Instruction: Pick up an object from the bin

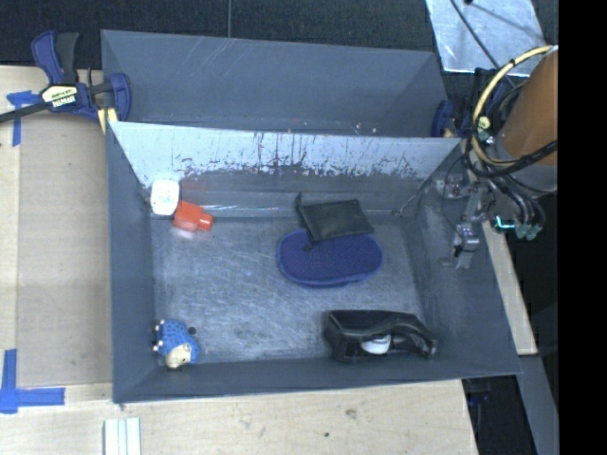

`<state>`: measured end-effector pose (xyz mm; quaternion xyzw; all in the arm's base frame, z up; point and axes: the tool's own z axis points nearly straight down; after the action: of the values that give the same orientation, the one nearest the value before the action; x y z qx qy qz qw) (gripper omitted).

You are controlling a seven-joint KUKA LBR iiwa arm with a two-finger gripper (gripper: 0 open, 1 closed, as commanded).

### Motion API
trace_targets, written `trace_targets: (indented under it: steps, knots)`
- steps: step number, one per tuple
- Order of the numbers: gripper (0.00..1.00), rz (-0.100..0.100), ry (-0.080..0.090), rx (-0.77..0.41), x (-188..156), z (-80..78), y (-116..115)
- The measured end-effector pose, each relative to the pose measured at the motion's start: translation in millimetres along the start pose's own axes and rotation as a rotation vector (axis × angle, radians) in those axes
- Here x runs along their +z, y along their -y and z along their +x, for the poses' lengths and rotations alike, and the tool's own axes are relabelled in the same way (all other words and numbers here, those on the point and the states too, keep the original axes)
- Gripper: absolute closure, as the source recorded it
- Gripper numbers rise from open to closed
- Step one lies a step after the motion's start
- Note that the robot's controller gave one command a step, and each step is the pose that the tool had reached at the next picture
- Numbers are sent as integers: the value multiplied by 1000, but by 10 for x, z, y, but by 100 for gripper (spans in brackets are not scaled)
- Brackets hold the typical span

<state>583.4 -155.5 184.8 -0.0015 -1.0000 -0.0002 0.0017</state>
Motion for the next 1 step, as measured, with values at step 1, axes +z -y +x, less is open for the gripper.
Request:
trace_targets:
  steps: [1]
  knots:
    - [0,-2,3,-279,493,-152,-820]
